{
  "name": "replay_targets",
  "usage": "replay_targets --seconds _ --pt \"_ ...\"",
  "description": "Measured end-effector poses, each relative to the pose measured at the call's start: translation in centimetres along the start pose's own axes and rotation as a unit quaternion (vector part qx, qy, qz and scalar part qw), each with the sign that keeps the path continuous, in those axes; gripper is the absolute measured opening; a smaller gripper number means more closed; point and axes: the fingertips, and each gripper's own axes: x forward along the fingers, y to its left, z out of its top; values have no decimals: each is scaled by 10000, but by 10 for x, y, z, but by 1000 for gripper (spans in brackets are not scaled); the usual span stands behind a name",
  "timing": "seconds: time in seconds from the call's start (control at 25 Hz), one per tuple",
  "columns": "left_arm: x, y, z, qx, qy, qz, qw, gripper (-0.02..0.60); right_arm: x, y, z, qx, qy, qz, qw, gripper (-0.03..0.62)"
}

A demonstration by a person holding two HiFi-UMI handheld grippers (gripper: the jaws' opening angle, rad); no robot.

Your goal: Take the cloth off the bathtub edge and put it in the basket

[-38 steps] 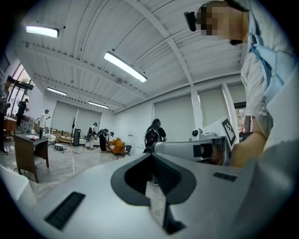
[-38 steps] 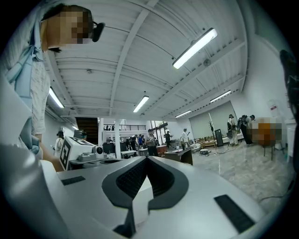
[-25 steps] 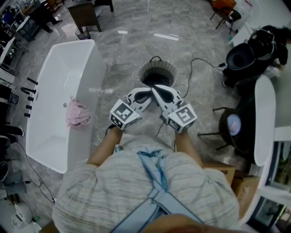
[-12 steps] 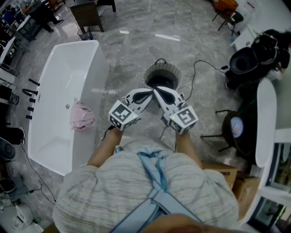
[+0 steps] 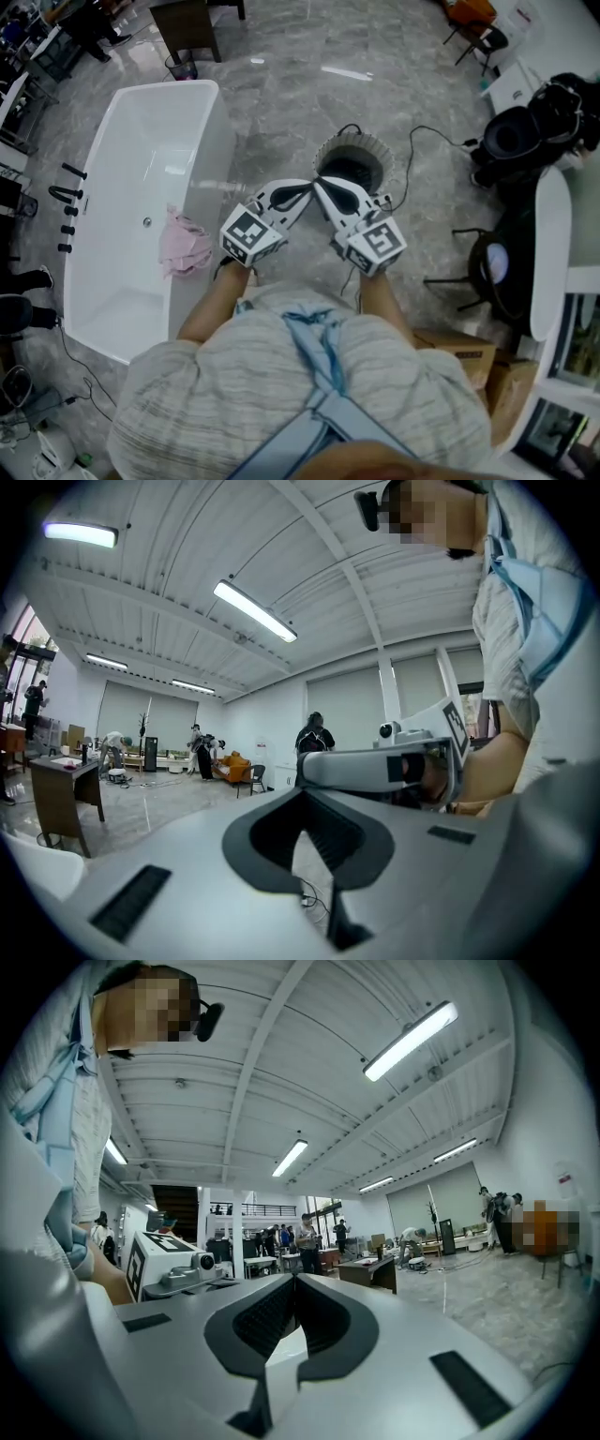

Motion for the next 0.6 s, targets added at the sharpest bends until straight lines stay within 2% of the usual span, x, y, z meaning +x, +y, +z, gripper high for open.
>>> replay_targets --seconds 0.24,0.6 --pt "-46 46 -7 -52 -30 39 10000 3 57 30 -5 9 67 13 10000 5" --pt "-116 89 -23 -69 -29 52 10000 3 123 80 -17 -23 137 30 9999 5"
